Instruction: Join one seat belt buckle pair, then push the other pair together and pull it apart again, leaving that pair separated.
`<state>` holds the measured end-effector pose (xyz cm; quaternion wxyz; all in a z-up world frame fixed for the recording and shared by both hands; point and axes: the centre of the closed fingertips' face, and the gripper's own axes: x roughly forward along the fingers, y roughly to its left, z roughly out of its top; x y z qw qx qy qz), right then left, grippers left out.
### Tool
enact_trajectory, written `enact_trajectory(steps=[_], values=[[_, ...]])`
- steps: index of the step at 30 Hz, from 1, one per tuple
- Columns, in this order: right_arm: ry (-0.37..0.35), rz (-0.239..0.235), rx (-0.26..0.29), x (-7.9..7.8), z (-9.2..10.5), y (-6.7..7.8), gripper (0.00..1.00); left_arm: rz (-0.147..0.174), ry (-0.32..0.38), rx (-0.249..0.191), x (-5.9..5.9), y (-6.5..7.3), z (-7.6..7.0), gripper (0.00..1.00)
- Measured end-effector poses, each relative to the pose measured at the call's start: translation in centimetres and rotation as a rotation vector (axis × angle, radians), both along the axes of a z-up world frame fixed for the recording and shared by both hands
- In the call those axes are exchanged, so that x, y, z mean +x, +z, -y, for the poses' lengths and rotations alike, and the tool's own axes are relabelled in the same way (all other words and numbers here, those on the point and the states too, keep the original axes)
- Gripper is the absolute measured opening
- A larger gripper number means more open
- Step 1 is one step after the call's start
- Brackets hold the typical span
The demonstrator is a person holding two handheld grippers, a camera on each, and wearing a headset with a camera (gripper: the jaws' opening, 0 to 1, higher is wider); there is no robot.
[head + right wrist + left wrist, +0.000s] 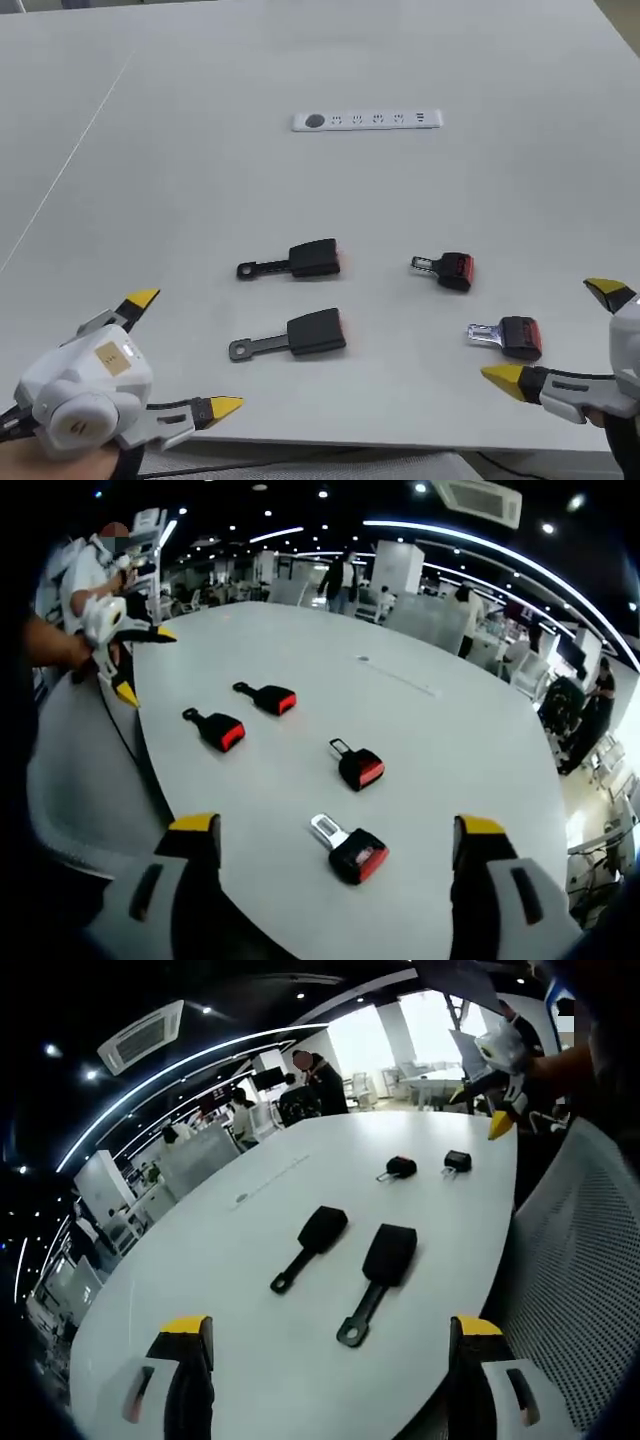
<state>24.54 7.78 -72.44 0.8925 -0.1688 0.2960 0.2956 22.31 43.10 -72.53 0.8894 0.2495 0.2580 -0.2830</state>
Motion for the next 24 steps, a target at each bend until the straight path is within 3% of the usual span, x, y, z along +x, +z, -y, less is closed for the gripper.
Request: enact_trajectory(steps=[24], values=[[-0.013,-0.01,0.015,-0.04,0.19,-0.22,0.98,-0.014,0.006,-0.007,0.05,-0.21,-0.09,1.0]])
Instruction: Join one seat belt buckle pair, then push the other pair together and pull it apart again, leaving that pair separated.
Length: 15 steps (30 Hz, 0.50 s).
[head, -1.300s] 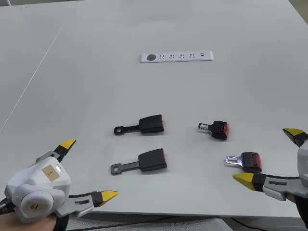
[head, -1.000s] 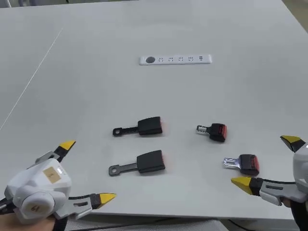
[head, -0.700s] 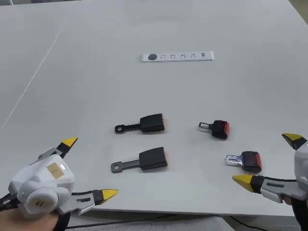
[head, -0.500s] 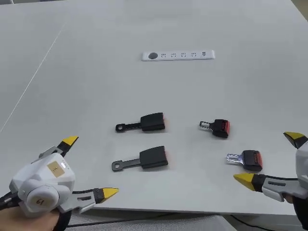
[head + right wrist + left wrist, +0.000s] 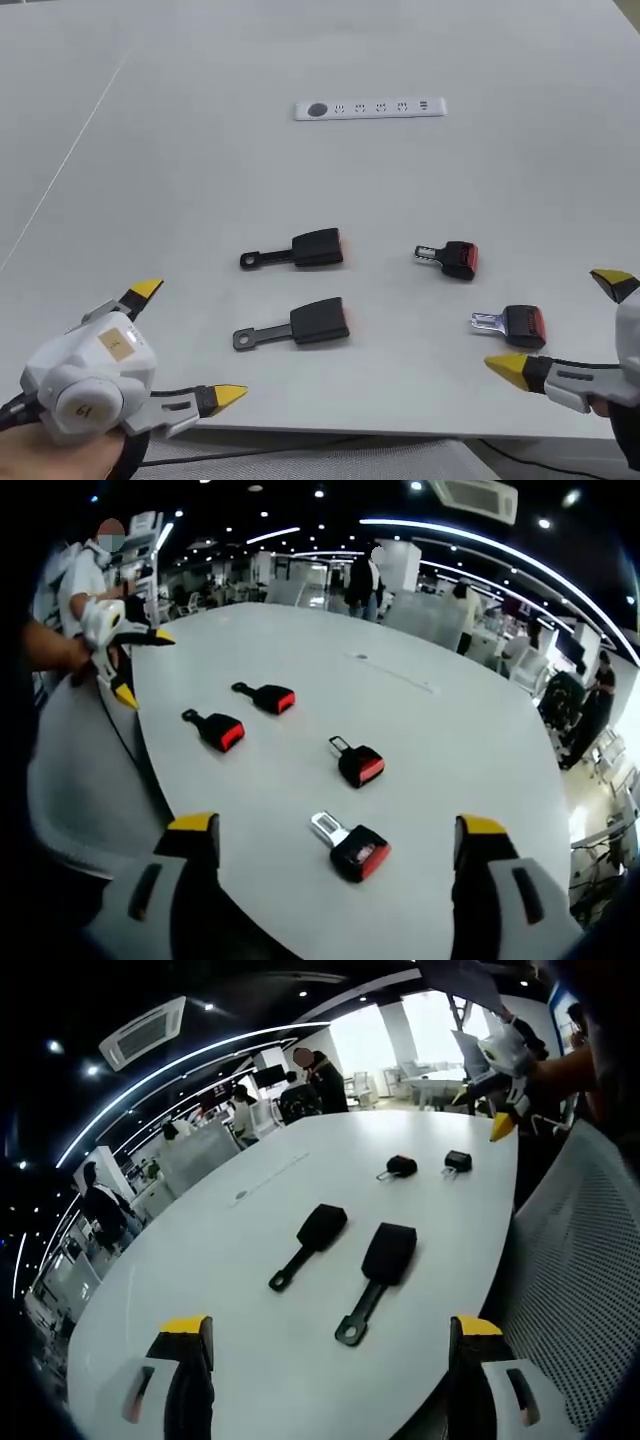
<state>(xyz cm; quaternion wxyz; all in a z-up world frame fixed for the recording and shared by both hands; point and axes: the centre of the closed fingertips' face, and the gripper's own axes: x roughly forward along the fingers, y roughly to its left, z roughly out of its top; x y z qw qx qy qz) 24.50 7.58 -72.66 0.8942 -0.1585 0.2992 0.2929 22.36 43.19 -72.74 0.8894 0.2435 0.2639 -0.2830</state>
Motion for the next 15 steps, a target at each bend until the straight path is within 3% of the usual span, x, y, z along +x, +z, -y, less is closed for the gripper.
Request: enact_trajectory(steps=[9,12,15], values=[[0.015,0.004,-0.016,-0.09,-0.4,0.01,0.98,0.0,0.003,-0.002,-0.07,0.07,-0.01,1.0],[0.041,0.008,-0.056,-0.28,-0.39,-0.16,0.98,-0.007,0.003,-0.006,-0.12,0.02,0.02,0.99],[0.05,0.014,-0.062,-0.22,-0.34,0.03,0.97,-0.005,-0.002,-0.021,-0.13,0.25,0.14,0.99]])
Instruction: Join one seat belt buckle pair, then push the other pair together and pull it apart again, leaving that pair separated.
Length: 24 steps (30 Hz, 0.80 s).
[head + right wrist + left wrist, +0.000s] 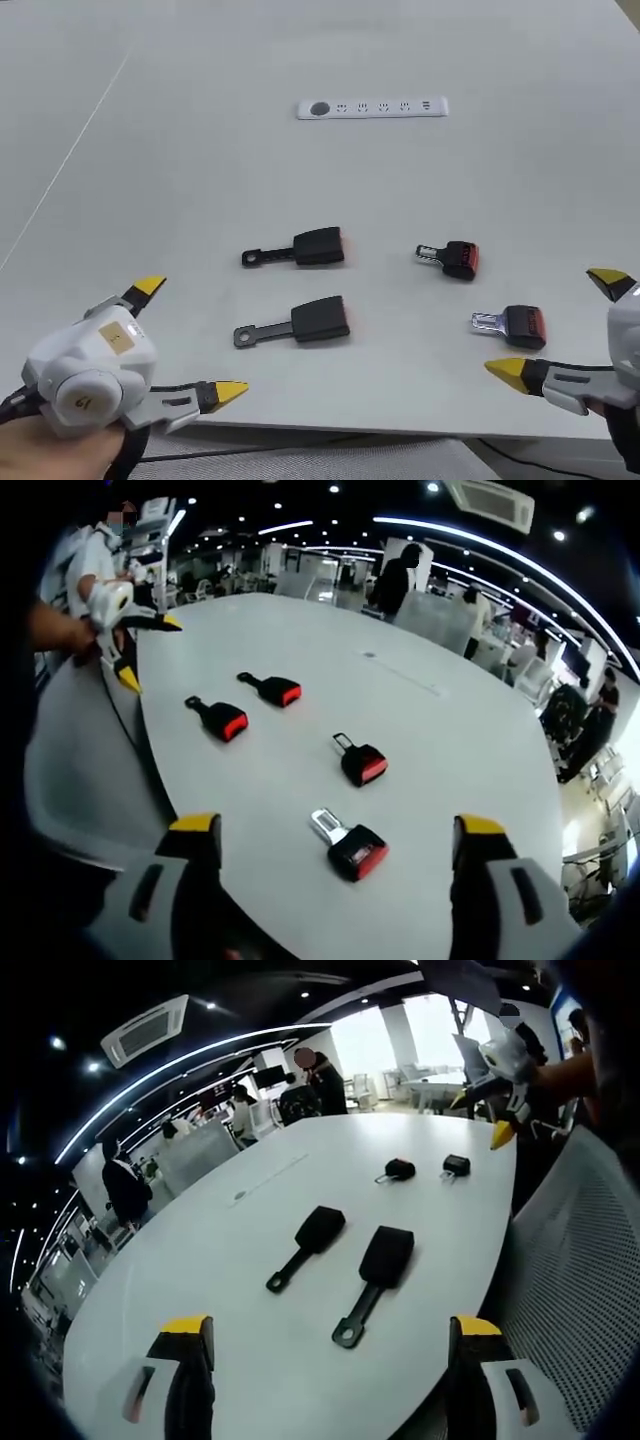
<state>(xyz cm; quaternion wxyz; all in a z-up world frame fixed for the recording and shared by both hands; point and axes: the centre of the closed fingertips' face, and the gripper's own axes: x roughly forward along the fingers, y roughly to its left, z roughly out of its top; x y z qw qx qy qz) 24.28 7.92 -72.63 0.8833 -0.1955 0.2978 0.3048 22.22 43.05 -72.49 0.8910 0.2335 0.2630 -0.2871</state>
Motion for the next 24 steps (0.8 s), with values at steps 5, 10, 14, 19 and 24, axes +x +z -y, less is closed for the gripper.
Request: enact_trajectory(steps=[5,10,14,19,24], values=[[-0.01,0.013,0.016,0.2,0.3,0.7,0.96,0.008,0.007,-0.001,0.1,0.2,-0.2,0.99],[-0.007,0.017,0.023,0.0,0.5,1.0,0.96,0.008,0.021,-0.007,0.3,0.4,-0.6,1.0],[0.031,0.012,-0.004,-0.5,0.5,0.7,0.95,0.019,0.019,0.011,0.4,0.5,-0.8,0.99],[0.046,0.022,-0.007,-0.5,0.6,0.9,0.89,0.023,0.009,0.031,0.4,0.7,-0.9,0.98],[0.057,0.029,-0.009,-0.4,0.4,1.4,0.84,0.022,-0.009,0.051,0.5,0.7,-1.1,0.98]])
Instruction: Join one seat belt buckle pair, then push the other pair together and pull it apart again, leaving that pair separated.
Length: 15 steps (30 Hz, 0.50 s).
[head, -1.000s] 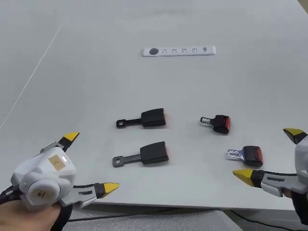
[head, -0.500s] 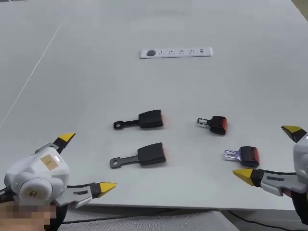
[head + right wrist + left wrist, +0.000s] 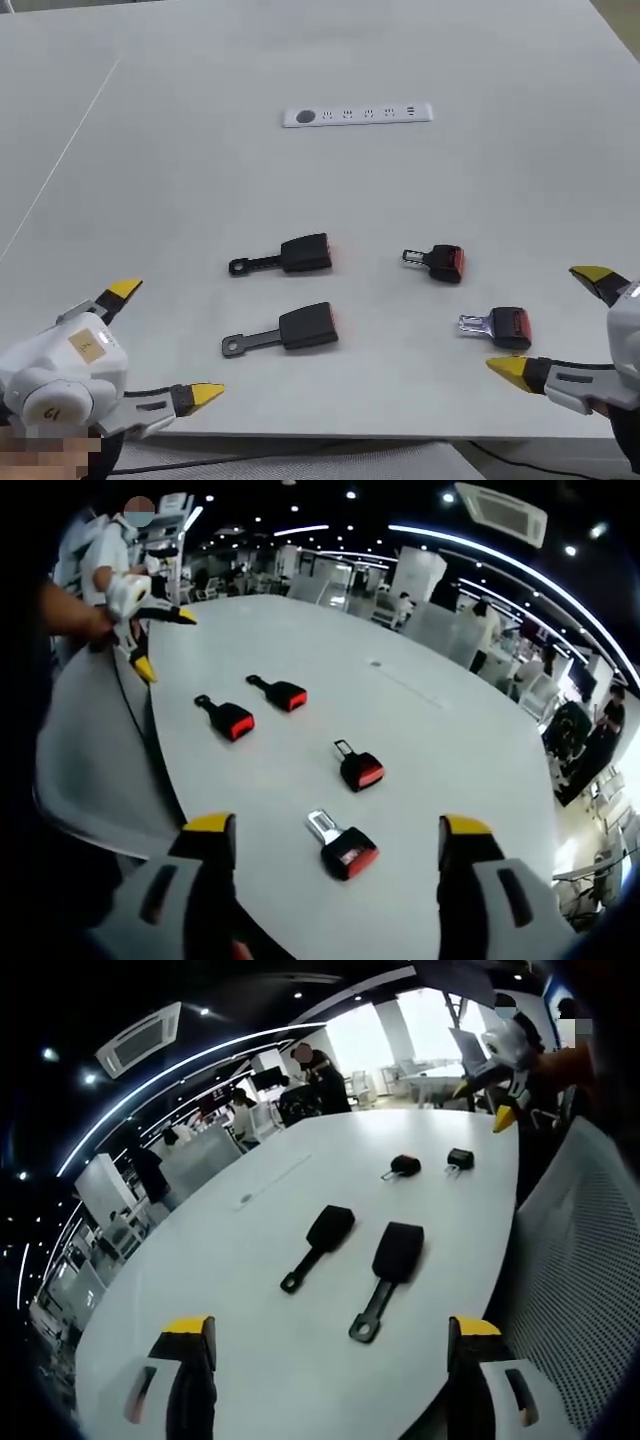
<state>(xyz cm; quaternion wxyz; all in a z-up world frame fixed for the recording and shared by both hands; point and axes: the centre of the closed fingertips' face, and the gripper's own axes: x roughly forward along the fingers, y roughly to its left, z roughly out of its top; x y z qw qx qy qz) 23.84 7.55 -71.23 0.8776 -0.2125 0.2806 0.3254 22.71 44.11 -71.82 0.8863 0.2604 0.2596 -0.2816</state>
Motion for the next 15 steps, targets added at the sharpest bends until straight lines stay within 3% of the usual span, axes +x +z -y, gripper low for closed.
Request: enact_trajectory(steps=[9,12,15], values=[[0.053,0.008,-0.039,0.1,0.4,0.6,0.72,-0.002,-0.062,0.071,0.7,0.3,0.8,0.96],[0.08,0.008,-0.059,0.4,0.7,0.5,0.68,-0.025,-0.104,0.096,0.9,0.1,1.6,0.9],[0.119,-0.008,-0.08,0.5,0.8,0.0,0.65,-0.054,-0.153,0.095,1.1,-0.3,2.6,0.83]])
